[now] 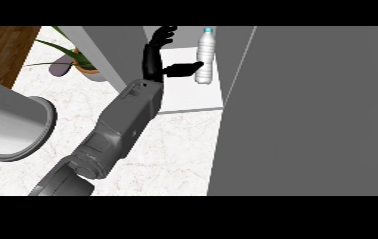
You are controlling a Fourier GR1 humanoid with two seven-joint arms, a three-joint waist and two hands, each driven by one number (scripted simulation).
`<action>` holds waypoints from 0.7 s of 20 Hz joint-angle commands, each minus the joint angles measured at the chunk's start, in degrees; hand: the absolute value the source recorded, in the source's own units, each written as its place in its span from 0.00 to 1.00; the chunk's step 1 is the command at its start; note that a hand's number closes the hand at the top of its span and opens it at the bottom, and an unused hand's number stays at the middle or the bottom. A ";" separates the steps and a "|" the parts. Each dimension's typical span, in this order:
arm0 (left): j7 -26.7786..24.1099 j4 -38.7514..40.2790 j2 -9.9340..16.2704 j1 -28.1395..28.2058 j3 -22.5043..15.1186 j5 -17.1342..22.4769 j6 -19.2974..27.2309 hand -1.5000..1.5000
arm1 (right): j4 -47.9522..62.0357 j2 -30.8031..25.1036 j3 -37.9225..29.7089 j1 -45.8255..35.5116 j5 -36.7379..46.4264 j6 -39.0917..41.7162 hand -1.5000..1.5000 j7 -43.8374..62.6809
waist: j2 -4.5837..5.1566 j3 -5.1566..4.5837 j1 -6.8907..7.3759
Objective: Pick up the bottled water, place it into the cabinet and close the cabinet
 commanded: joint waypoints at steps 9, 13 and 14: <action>-1.17 2.08 -0.25 -3.96 1.84 -0.37 -2.44 0.00 | -4.18 1.06 0.94 0.16 -1.13 -0.14 0.00 4.27 | -0.03 -0.05 0.14; -2.79 0.26 -0.27 -1.38 1.95 -0.12 -7.90 0.00 | -4.90 0.01 -3.23 -1.36 -4.18 1.23 0.00 5.38 | -0.14 -0.04 0.64; -3.79 0.65 -0.24 -1.70 2.63 -0.29 -9.21 0.00 | -3.17 1.73 -0.66 -0.93 -1.37 0.19 0.00 3.59 | -0.33 -0.04 1.37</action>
